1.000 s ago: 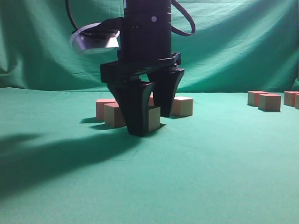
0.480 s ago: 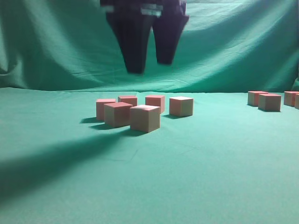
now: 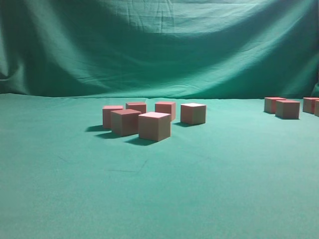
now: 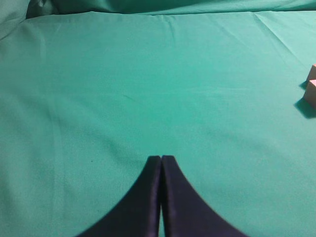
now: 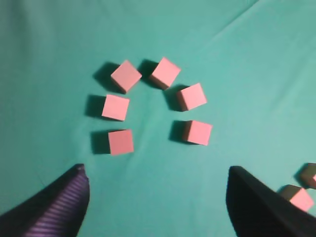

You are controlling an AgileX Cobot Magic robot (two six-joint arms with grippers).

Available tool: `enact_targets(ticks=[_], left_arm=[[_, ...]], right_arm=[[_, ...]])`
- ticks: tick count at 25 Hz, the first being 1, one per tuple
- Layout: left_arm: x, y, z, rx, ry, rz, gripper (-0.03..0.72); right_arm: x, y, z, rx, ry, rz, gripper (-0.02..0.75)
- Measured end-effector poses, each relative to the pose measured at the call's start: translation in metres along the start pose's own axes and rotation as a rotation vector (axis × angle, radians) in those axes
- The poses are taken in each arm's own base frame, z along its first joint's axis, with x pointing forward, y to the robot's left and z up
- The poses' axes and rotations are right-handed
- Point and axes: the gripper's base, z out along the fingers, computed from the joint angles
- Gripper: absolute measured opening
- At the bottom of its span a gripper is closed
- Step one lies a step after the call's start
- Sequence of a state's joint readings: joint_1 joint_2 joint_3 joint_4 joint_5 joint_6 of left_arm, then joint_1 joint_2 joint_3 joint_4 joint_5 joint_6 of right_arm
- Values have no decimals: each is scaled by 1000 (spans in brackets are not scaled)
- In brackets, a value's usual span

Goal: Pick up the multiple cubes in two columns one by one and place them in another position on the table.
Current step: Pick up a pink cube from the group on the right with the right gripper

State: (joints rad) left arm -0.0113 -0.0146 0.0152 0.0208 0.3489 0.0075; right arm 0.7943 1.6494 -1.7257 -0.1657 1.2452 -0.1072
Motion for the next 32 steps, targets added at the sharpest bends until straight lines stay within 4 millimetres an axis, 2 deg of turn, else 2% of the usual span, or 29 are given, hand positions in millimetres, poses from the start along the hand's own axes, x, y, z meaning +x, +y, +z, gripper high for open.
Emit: enact_targets(ticks=[4,7,9,14,17,23,27,32], left_arm=[[0,0,0,0,0,0,0],[0,0,0,0,0,0,0],[0,0,0,0,0,0,0],[0,0,0,0,0,0,0],[0,0,0,0,0,0,0],[0,0,0,0,0,0,0],[0,0,0,0,0,0,0],[0,0,0,0,0,0,0]], right_arm=[[11,-24,-30,68,-54,96,522],[20,-48,-33,108,-51,208,522],[28,-64,-28,135,-24,275,522],[64,-96,7,180,107,468,522],[83,-105,30,196,130,552,522],[100,-121,64,222,167,704,522],[111,-142,88,242,191,773,522],[124,-167,128,252,195,822,522]])
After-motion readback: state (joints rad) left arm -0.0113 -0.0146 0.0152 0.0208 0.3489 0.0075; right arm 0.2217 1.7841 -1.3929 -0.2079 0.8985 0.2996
